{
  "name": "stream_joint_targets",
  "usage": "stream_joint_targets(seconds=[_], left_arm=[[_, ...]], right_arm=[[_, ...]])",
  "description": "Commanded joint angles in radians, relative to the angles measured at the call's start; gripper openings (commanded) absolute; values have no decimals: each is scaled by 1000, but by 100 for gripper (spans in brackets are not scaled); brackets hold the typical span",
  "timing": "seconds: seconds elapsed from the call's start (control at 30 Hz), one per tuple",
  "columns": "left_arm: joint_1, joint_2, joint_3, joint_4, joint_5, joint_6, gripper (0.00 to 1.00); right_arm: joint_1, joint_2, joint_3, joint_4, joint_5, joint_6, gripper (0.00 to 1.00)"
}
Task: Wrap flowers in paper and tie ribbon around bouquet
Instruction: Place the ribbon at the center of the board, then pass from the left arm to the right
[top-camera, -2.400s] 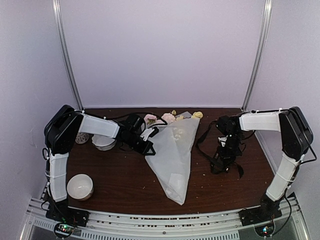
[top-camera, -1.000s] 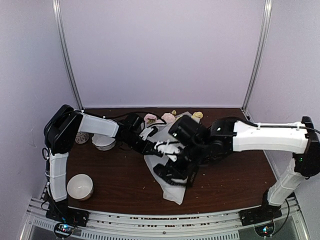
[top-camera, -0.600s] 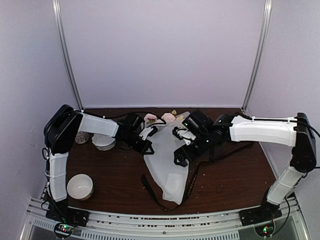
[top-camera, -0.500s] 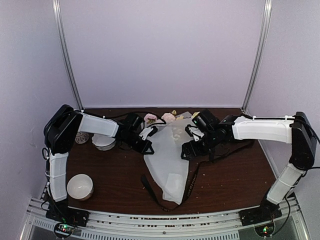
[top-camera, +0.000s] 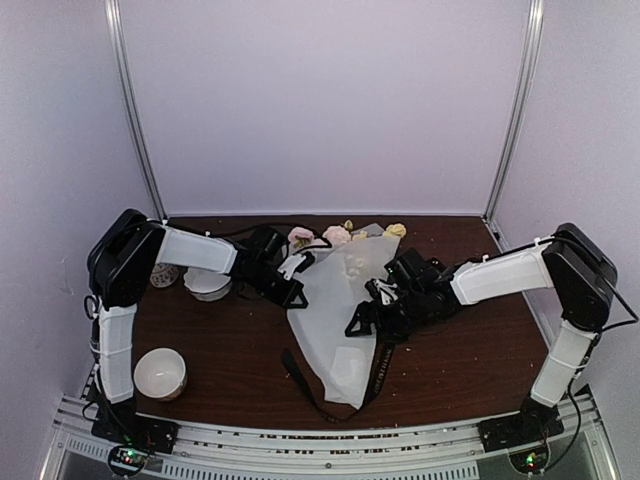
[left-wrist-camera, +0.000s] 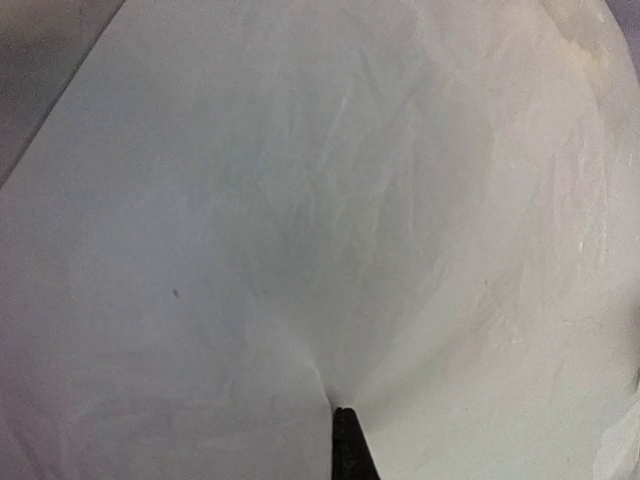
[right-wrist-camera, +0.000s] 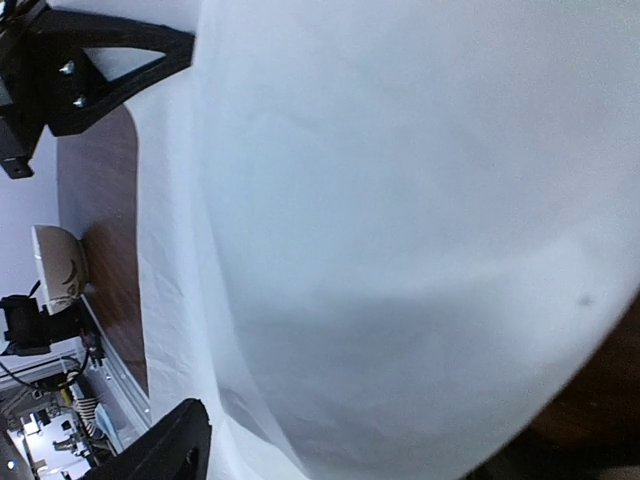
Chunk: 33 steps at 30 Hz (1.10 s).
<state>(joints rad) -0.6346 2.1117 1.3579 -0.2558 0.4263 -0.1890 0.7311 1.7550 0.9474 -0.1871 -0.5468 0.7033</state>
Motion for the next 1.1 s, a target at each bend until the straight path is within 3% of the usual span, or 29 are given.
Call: stream_joint_targets(seconds=[0.0,0.2,0.6,0.67,0.8,0.87,0.97,1.07], left_arm=[[12,34,6,-8,-11,2,0],[11,37,2,-2,-7,-4,0],[37,15,12,18,26,-32,0],[38,-1,24,10,28,-29,0],[36,-100,-27,17,1,3,41],[35,-216,-125,68,-16,37,53],[-5,-432,-272,108,-3,182,57],[-117,-545,-351,26,-24,363,55]], right_arm=[[4,46,-53,138,-103,62,81],[4,61,-57,212,-132,92,65],[3,67,-57,240,-167,108,0],[2,68,-56,239,-165,110,0],[2,60,-48,229,-166,115,0],[2,56,-35,203,-156,105,0],[1,55,-26,184,-153,96,0],[1,60,-20,182,-158,93,0]])
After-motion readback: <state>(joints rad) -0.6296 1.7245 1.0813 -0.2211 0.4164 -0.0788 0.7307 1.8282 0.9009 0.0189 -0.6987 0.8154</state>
